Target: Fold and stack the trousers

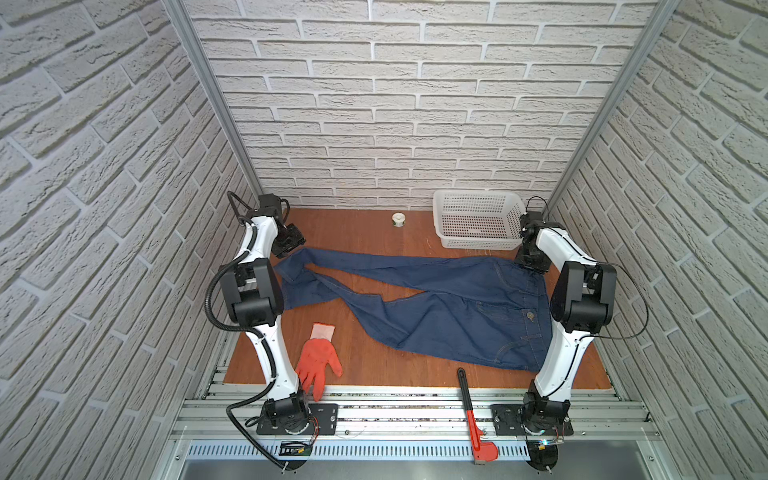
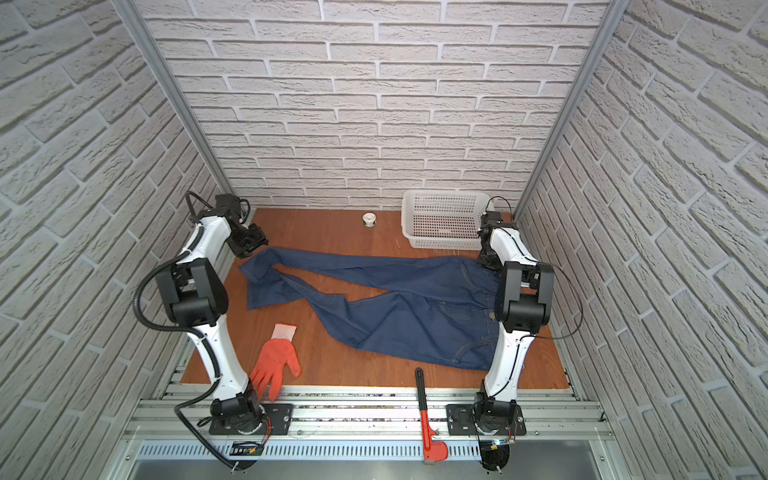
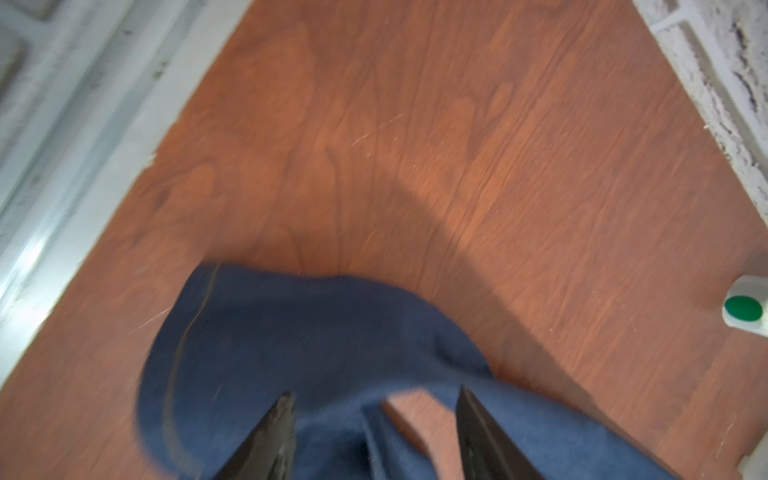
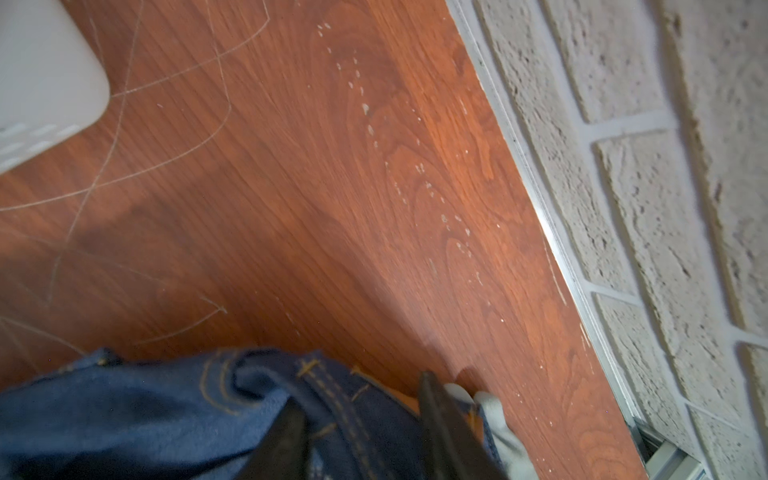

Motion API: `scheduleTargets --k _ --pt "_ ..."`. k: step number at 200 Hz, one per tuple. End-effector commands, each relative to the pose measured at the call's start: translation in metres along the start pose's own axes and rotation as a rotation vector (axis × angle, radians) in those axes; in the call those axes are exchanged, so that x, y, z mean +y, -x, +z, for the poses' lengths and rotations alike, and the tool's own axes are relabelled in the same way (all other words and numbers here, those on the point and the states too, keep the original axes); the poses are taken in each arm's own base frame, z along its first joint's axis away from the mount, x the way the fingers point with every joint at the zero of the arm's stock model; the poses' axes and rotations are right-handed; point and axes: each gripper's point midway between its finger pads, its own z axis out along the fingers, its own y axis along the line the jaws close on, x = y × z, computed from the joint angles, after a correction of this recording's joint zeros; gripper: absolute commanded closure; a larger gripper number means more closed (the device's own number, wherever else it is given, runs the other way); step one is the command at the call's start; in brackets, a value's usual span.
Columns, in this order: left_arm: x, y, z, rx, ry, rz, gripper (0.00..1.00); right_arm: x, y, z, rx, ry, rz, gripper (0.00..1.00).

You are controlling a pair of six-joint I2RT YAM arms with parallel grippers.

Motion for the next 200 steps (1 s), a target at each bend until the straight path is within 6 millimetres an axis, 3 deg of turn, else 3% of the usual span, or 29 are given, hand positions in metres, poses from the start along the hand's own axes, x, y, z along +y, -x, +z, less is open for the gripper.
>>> scheduleTargets --k 1,13,28,61,84,141,200 --pt "0.009 -0.001 -0.054 -0.115 -0.005 0.015 0.37 -0.009 0.006 -0.053 -0.11 0.048 0.008 0.51" --pt "0.018 -0.013 -0.066 -0.133 -0.007 0.007 0.37 -0.006 -0.001 -0.069 -0.13 0.075 -0.008 0.49" --pt "0.035 -0.036 -0.067 -0.124 0.001 -0.01 0.36 0.006 -0.016 -0.084 -0.137 0.133 -0.039 0.49" --pt "0.067 -0.067 -0.048 -0.139 -0.088 -0.119 0.35 0.038 -0.058 -0.1 -0.126 0.226 -0.119 0.49" --pt "0.075 -0.071 -0.03 -0.183 -0.162 -0.175 0.35 0.062 -0.08 -0.104 -0.109 0.308 -0.152 0.5" --pt "0.063 -0.063 0.017 -0.195 -0.281 -0.226 0.37 0.092 -0.114 -0.093 -0.065 0.351 -0.224 0.51" --pt "0.064 -0.06 0.049 -0.162 -0.263 -0.25 0.53 0.104 -0.125 -0.1 -0.066 0.38 -0.261 0.52"
